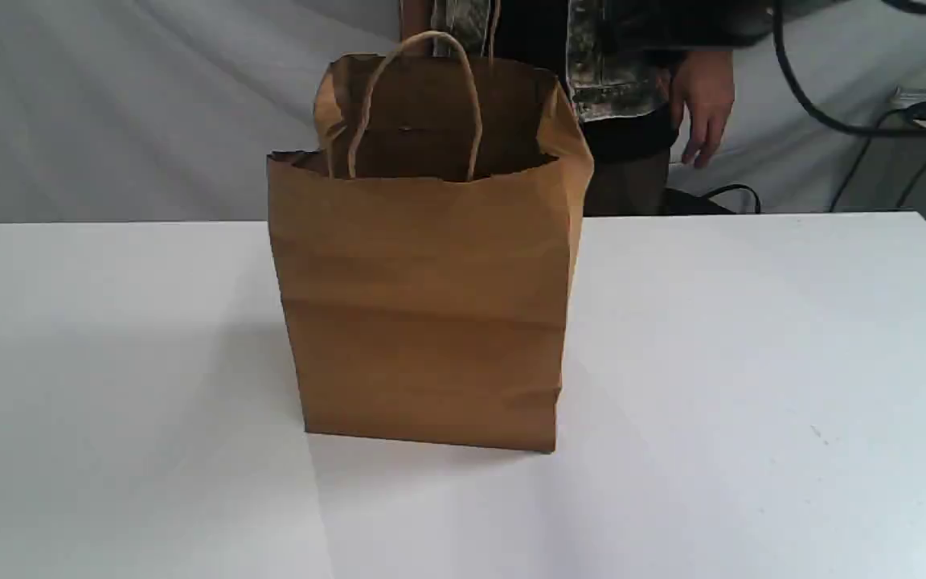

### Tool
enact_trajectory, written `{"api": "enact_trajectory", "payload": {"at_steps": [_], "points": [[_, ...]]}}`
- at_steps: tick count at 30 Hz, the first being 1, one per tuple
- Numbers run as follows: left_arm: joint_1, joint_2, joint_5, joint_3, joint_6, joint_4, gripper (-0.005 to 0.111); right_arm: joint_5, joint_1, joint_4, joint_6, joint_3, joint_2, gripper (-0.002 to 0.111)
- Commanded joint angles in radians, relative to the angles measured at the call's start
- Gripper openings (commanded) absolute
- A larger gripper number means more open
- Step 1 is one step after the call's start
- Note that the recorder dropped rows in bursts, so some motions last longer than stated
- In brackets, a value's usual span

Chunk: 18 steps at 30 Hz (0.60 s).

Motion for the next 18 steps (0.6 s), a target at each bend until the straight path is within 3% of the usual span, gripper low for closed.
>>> {"api": "enact_trajectory", "payload": {"at_steps": [1, 11, 18], "points": [[0.003, -0.115, 0.093, 0.077, 0.011, -0.035, 0.064, -0.235, -0.027, -0.003, 0.023, 0.152, -0.108, 0.059], [0.003, -0.571, 0.248, 0.329, 0.042, -0.085, 0.064, -0.957, -0.027, -0.005, -0.08, 0.653, -0.439, 0.054], [0.003, -0.87, 0.27, 0.505, 0.051, -0.109, 0.064, -1.13, -0.027, 0.223, -0.043, 0.918, -0.677, 0.053]]}}
